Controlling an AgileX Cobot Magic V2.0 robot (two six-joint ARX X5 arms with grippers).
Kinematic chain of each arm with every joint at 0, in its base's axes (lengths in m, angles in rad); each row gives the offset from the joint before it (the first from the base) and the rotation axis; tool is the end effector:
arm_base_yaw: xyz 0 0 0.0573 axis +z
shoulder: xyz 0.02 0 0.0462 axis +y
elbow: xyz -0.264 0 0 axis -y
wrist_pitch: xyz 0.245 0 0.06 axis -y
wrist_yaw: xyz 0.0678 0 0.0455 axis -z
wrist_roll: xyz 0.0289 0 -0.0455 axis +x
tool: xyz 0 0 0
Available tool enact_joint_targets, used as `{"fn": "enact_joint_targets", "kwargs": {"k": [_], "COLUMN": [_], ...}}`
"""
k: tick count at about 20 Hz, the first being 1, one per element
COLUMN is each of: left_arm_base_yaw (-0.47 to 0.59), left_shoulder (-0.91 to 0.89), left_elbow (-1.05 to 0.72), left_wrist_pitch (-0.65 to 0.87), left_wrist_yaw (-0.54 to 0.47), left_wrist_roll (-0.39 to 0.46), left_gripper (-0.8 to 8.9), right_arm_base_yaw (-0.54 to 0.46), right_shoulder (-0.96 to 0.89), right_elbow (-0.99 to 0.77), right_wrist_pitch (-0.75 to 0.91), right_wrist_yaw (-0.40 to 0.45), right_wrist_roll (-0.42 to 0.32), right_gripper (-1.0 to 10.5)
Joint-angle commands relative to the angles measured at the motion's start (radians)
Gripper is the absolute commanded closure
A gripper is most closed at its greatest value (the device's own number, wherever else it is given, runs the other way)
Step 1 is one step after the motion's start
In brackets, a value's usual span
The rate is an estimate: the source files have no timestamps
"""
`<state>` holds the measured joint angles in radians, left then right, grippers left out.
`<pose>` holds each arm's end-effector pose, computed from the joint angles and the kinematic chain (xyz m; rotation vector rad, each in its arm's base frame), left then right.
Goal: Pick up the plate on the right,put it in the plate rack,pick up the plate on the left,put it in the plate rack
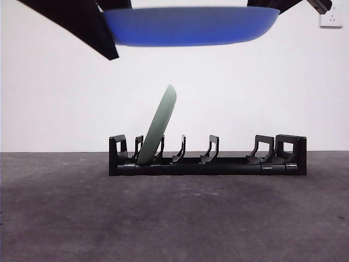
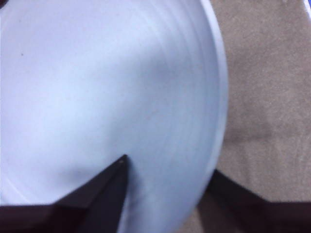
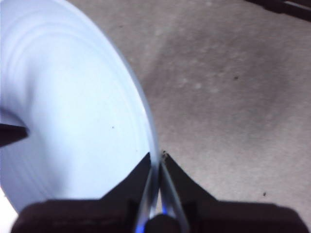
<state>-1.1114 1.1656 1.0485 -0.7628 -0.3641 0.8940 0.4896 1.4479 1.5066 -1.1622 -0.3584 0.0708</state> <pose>0.1097 -0.1986 0.3040 1.4221 0.3231 -0.9917 0.2348 0.1366 0.3551 -0.0149 1.1577 0.7174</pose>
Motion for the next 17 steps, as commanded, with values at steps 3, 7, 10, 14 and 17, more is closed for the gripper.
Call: {"fn": "enact_joint_targets", "kwargs": {"k": [3, 7, 10, 14, 17], "left_arm_base_yaw": [-0.003, -0.003, -0.003, -0.005, -0.005], "left_shoulder": [0.000, 0.000, 0.000, 0.000, 0.000], "left_elbow": [-0.005, -0.005, -0.005, -0.005, -0.005], "left_wrist_pitch": [0.008, -0.009, -0.016, -0.014, -0.013], "left_wrist_yaw": [0.009, 0.061, 0.088, 0.099, 0.110], "left_wrist_roll": [-0.003, -0.007, -0.012, -0.030, -0.030], "left_gripper": [7.99, 8.22, 8.22, 8.22, 8.22], "right_arm_base_yaw": [0.000, 0.000, -0.001, -0.013, -0.013], "right_shoulder": [-0.005, -0.005, -0.005, -0.005, -0.011], "right_elbow": [-0.007, -0.007, -0.007, -0.007, -0.006], "right_wrist_pitch": [0.003, 0.006, 0.010, 0.010, 0.026], "right_wrist_yaw": [-0.020, -0.012, 0.005, 0.023, 0.040], "right_wrist_roll": [-0.003, -0.003, -0.003, -0.006, -0.022], "right_gripper": [9.6, 9.6, 9.6, 9.4, 7.6]}}
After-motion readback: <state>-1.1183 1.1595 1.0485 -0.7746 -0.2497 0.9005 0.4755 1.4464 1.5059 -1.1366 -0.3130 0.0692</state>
